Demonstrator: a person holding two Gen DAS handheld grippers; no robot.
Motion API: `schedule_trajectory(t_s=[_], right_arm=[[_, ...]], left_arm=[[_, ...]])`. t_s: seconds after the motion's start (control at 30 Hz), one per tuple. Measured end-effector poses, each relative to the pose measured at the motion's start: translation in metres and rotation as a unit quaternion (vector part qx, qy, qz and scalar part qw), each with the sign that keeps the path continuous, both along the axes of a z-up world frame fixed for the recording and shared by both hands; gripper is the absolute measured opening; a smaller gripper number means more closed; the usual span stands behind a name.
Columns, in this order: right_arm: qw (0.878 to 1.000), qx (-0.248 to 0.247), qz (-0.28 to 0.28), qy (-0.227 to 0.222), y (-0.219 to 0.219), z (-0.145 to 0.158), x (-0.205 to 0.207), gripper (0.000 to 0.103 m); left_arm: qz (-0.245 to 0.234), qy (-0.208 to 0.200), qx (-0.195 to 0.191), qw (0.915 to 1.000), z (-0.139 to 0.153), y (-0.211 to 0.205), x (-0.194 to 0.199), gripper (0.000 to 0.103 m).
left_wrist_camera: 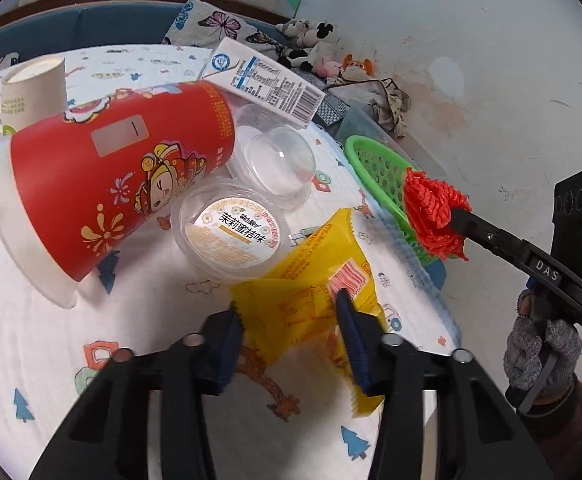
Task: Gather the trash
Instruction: 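Carry the red netting to the basket while the left gripper grasps the yellow wrapper, then drop the red netting and yellow wrapper into the green basket, opening both grippers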
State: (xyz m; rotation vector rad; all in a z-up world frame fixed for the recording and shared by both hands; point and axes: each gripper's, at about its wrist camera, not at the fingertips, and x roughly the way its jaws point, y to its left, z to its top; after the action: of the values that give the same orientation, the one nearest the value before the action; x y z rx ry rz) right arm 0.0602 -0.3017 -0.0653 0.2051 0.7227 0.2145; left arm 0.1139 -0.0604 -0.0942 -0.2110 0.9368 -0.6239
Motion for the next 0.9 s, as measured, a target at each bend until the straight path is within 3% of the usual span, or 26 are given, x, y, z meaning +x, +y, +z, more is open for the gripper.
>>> schedule_trajectory(t_s=[0.03, 0.07, 0.23, 0.57, 0.9], right_arm=[[1.0, 0.0, -0.002, -0.002, -0.002, 0.001, -0.001, 0.042], [1.0, -0.001, -0.004, -0.003, -0.004, 0.002, -0.003, 0.042], [1.0, -0.001, -0.02, -0.009, -0.016, 0.007, -0.008, 0.042], [0.996, -0.011, -0.087, -0.021, -0.071, 0.016, -0.012, 0.042], [0.989, -0.002, -0.144, 0.012, -0.124, -0.009, 0.0, 0.044]], left_arm=[[-0.002, 0.0, -0.002, 1.0, 0.001, 0.0, -0.001, 0.029], [-0.005, -0.001, -0.004, 1.0, 0.003, 0.0, -0.004, 0.016], [-0.016, -0.016, -0.007, 0.9997, 0.013, -0.001, -0.014, 0.007], [-0.038, -0.077, -0.004, 0.9963, 0.057, -0.019, -0.027, 0.004], [-0.075, -0.114, -0.005, 0.9907, 0.1, -0.069, -0.006, 0.004]])
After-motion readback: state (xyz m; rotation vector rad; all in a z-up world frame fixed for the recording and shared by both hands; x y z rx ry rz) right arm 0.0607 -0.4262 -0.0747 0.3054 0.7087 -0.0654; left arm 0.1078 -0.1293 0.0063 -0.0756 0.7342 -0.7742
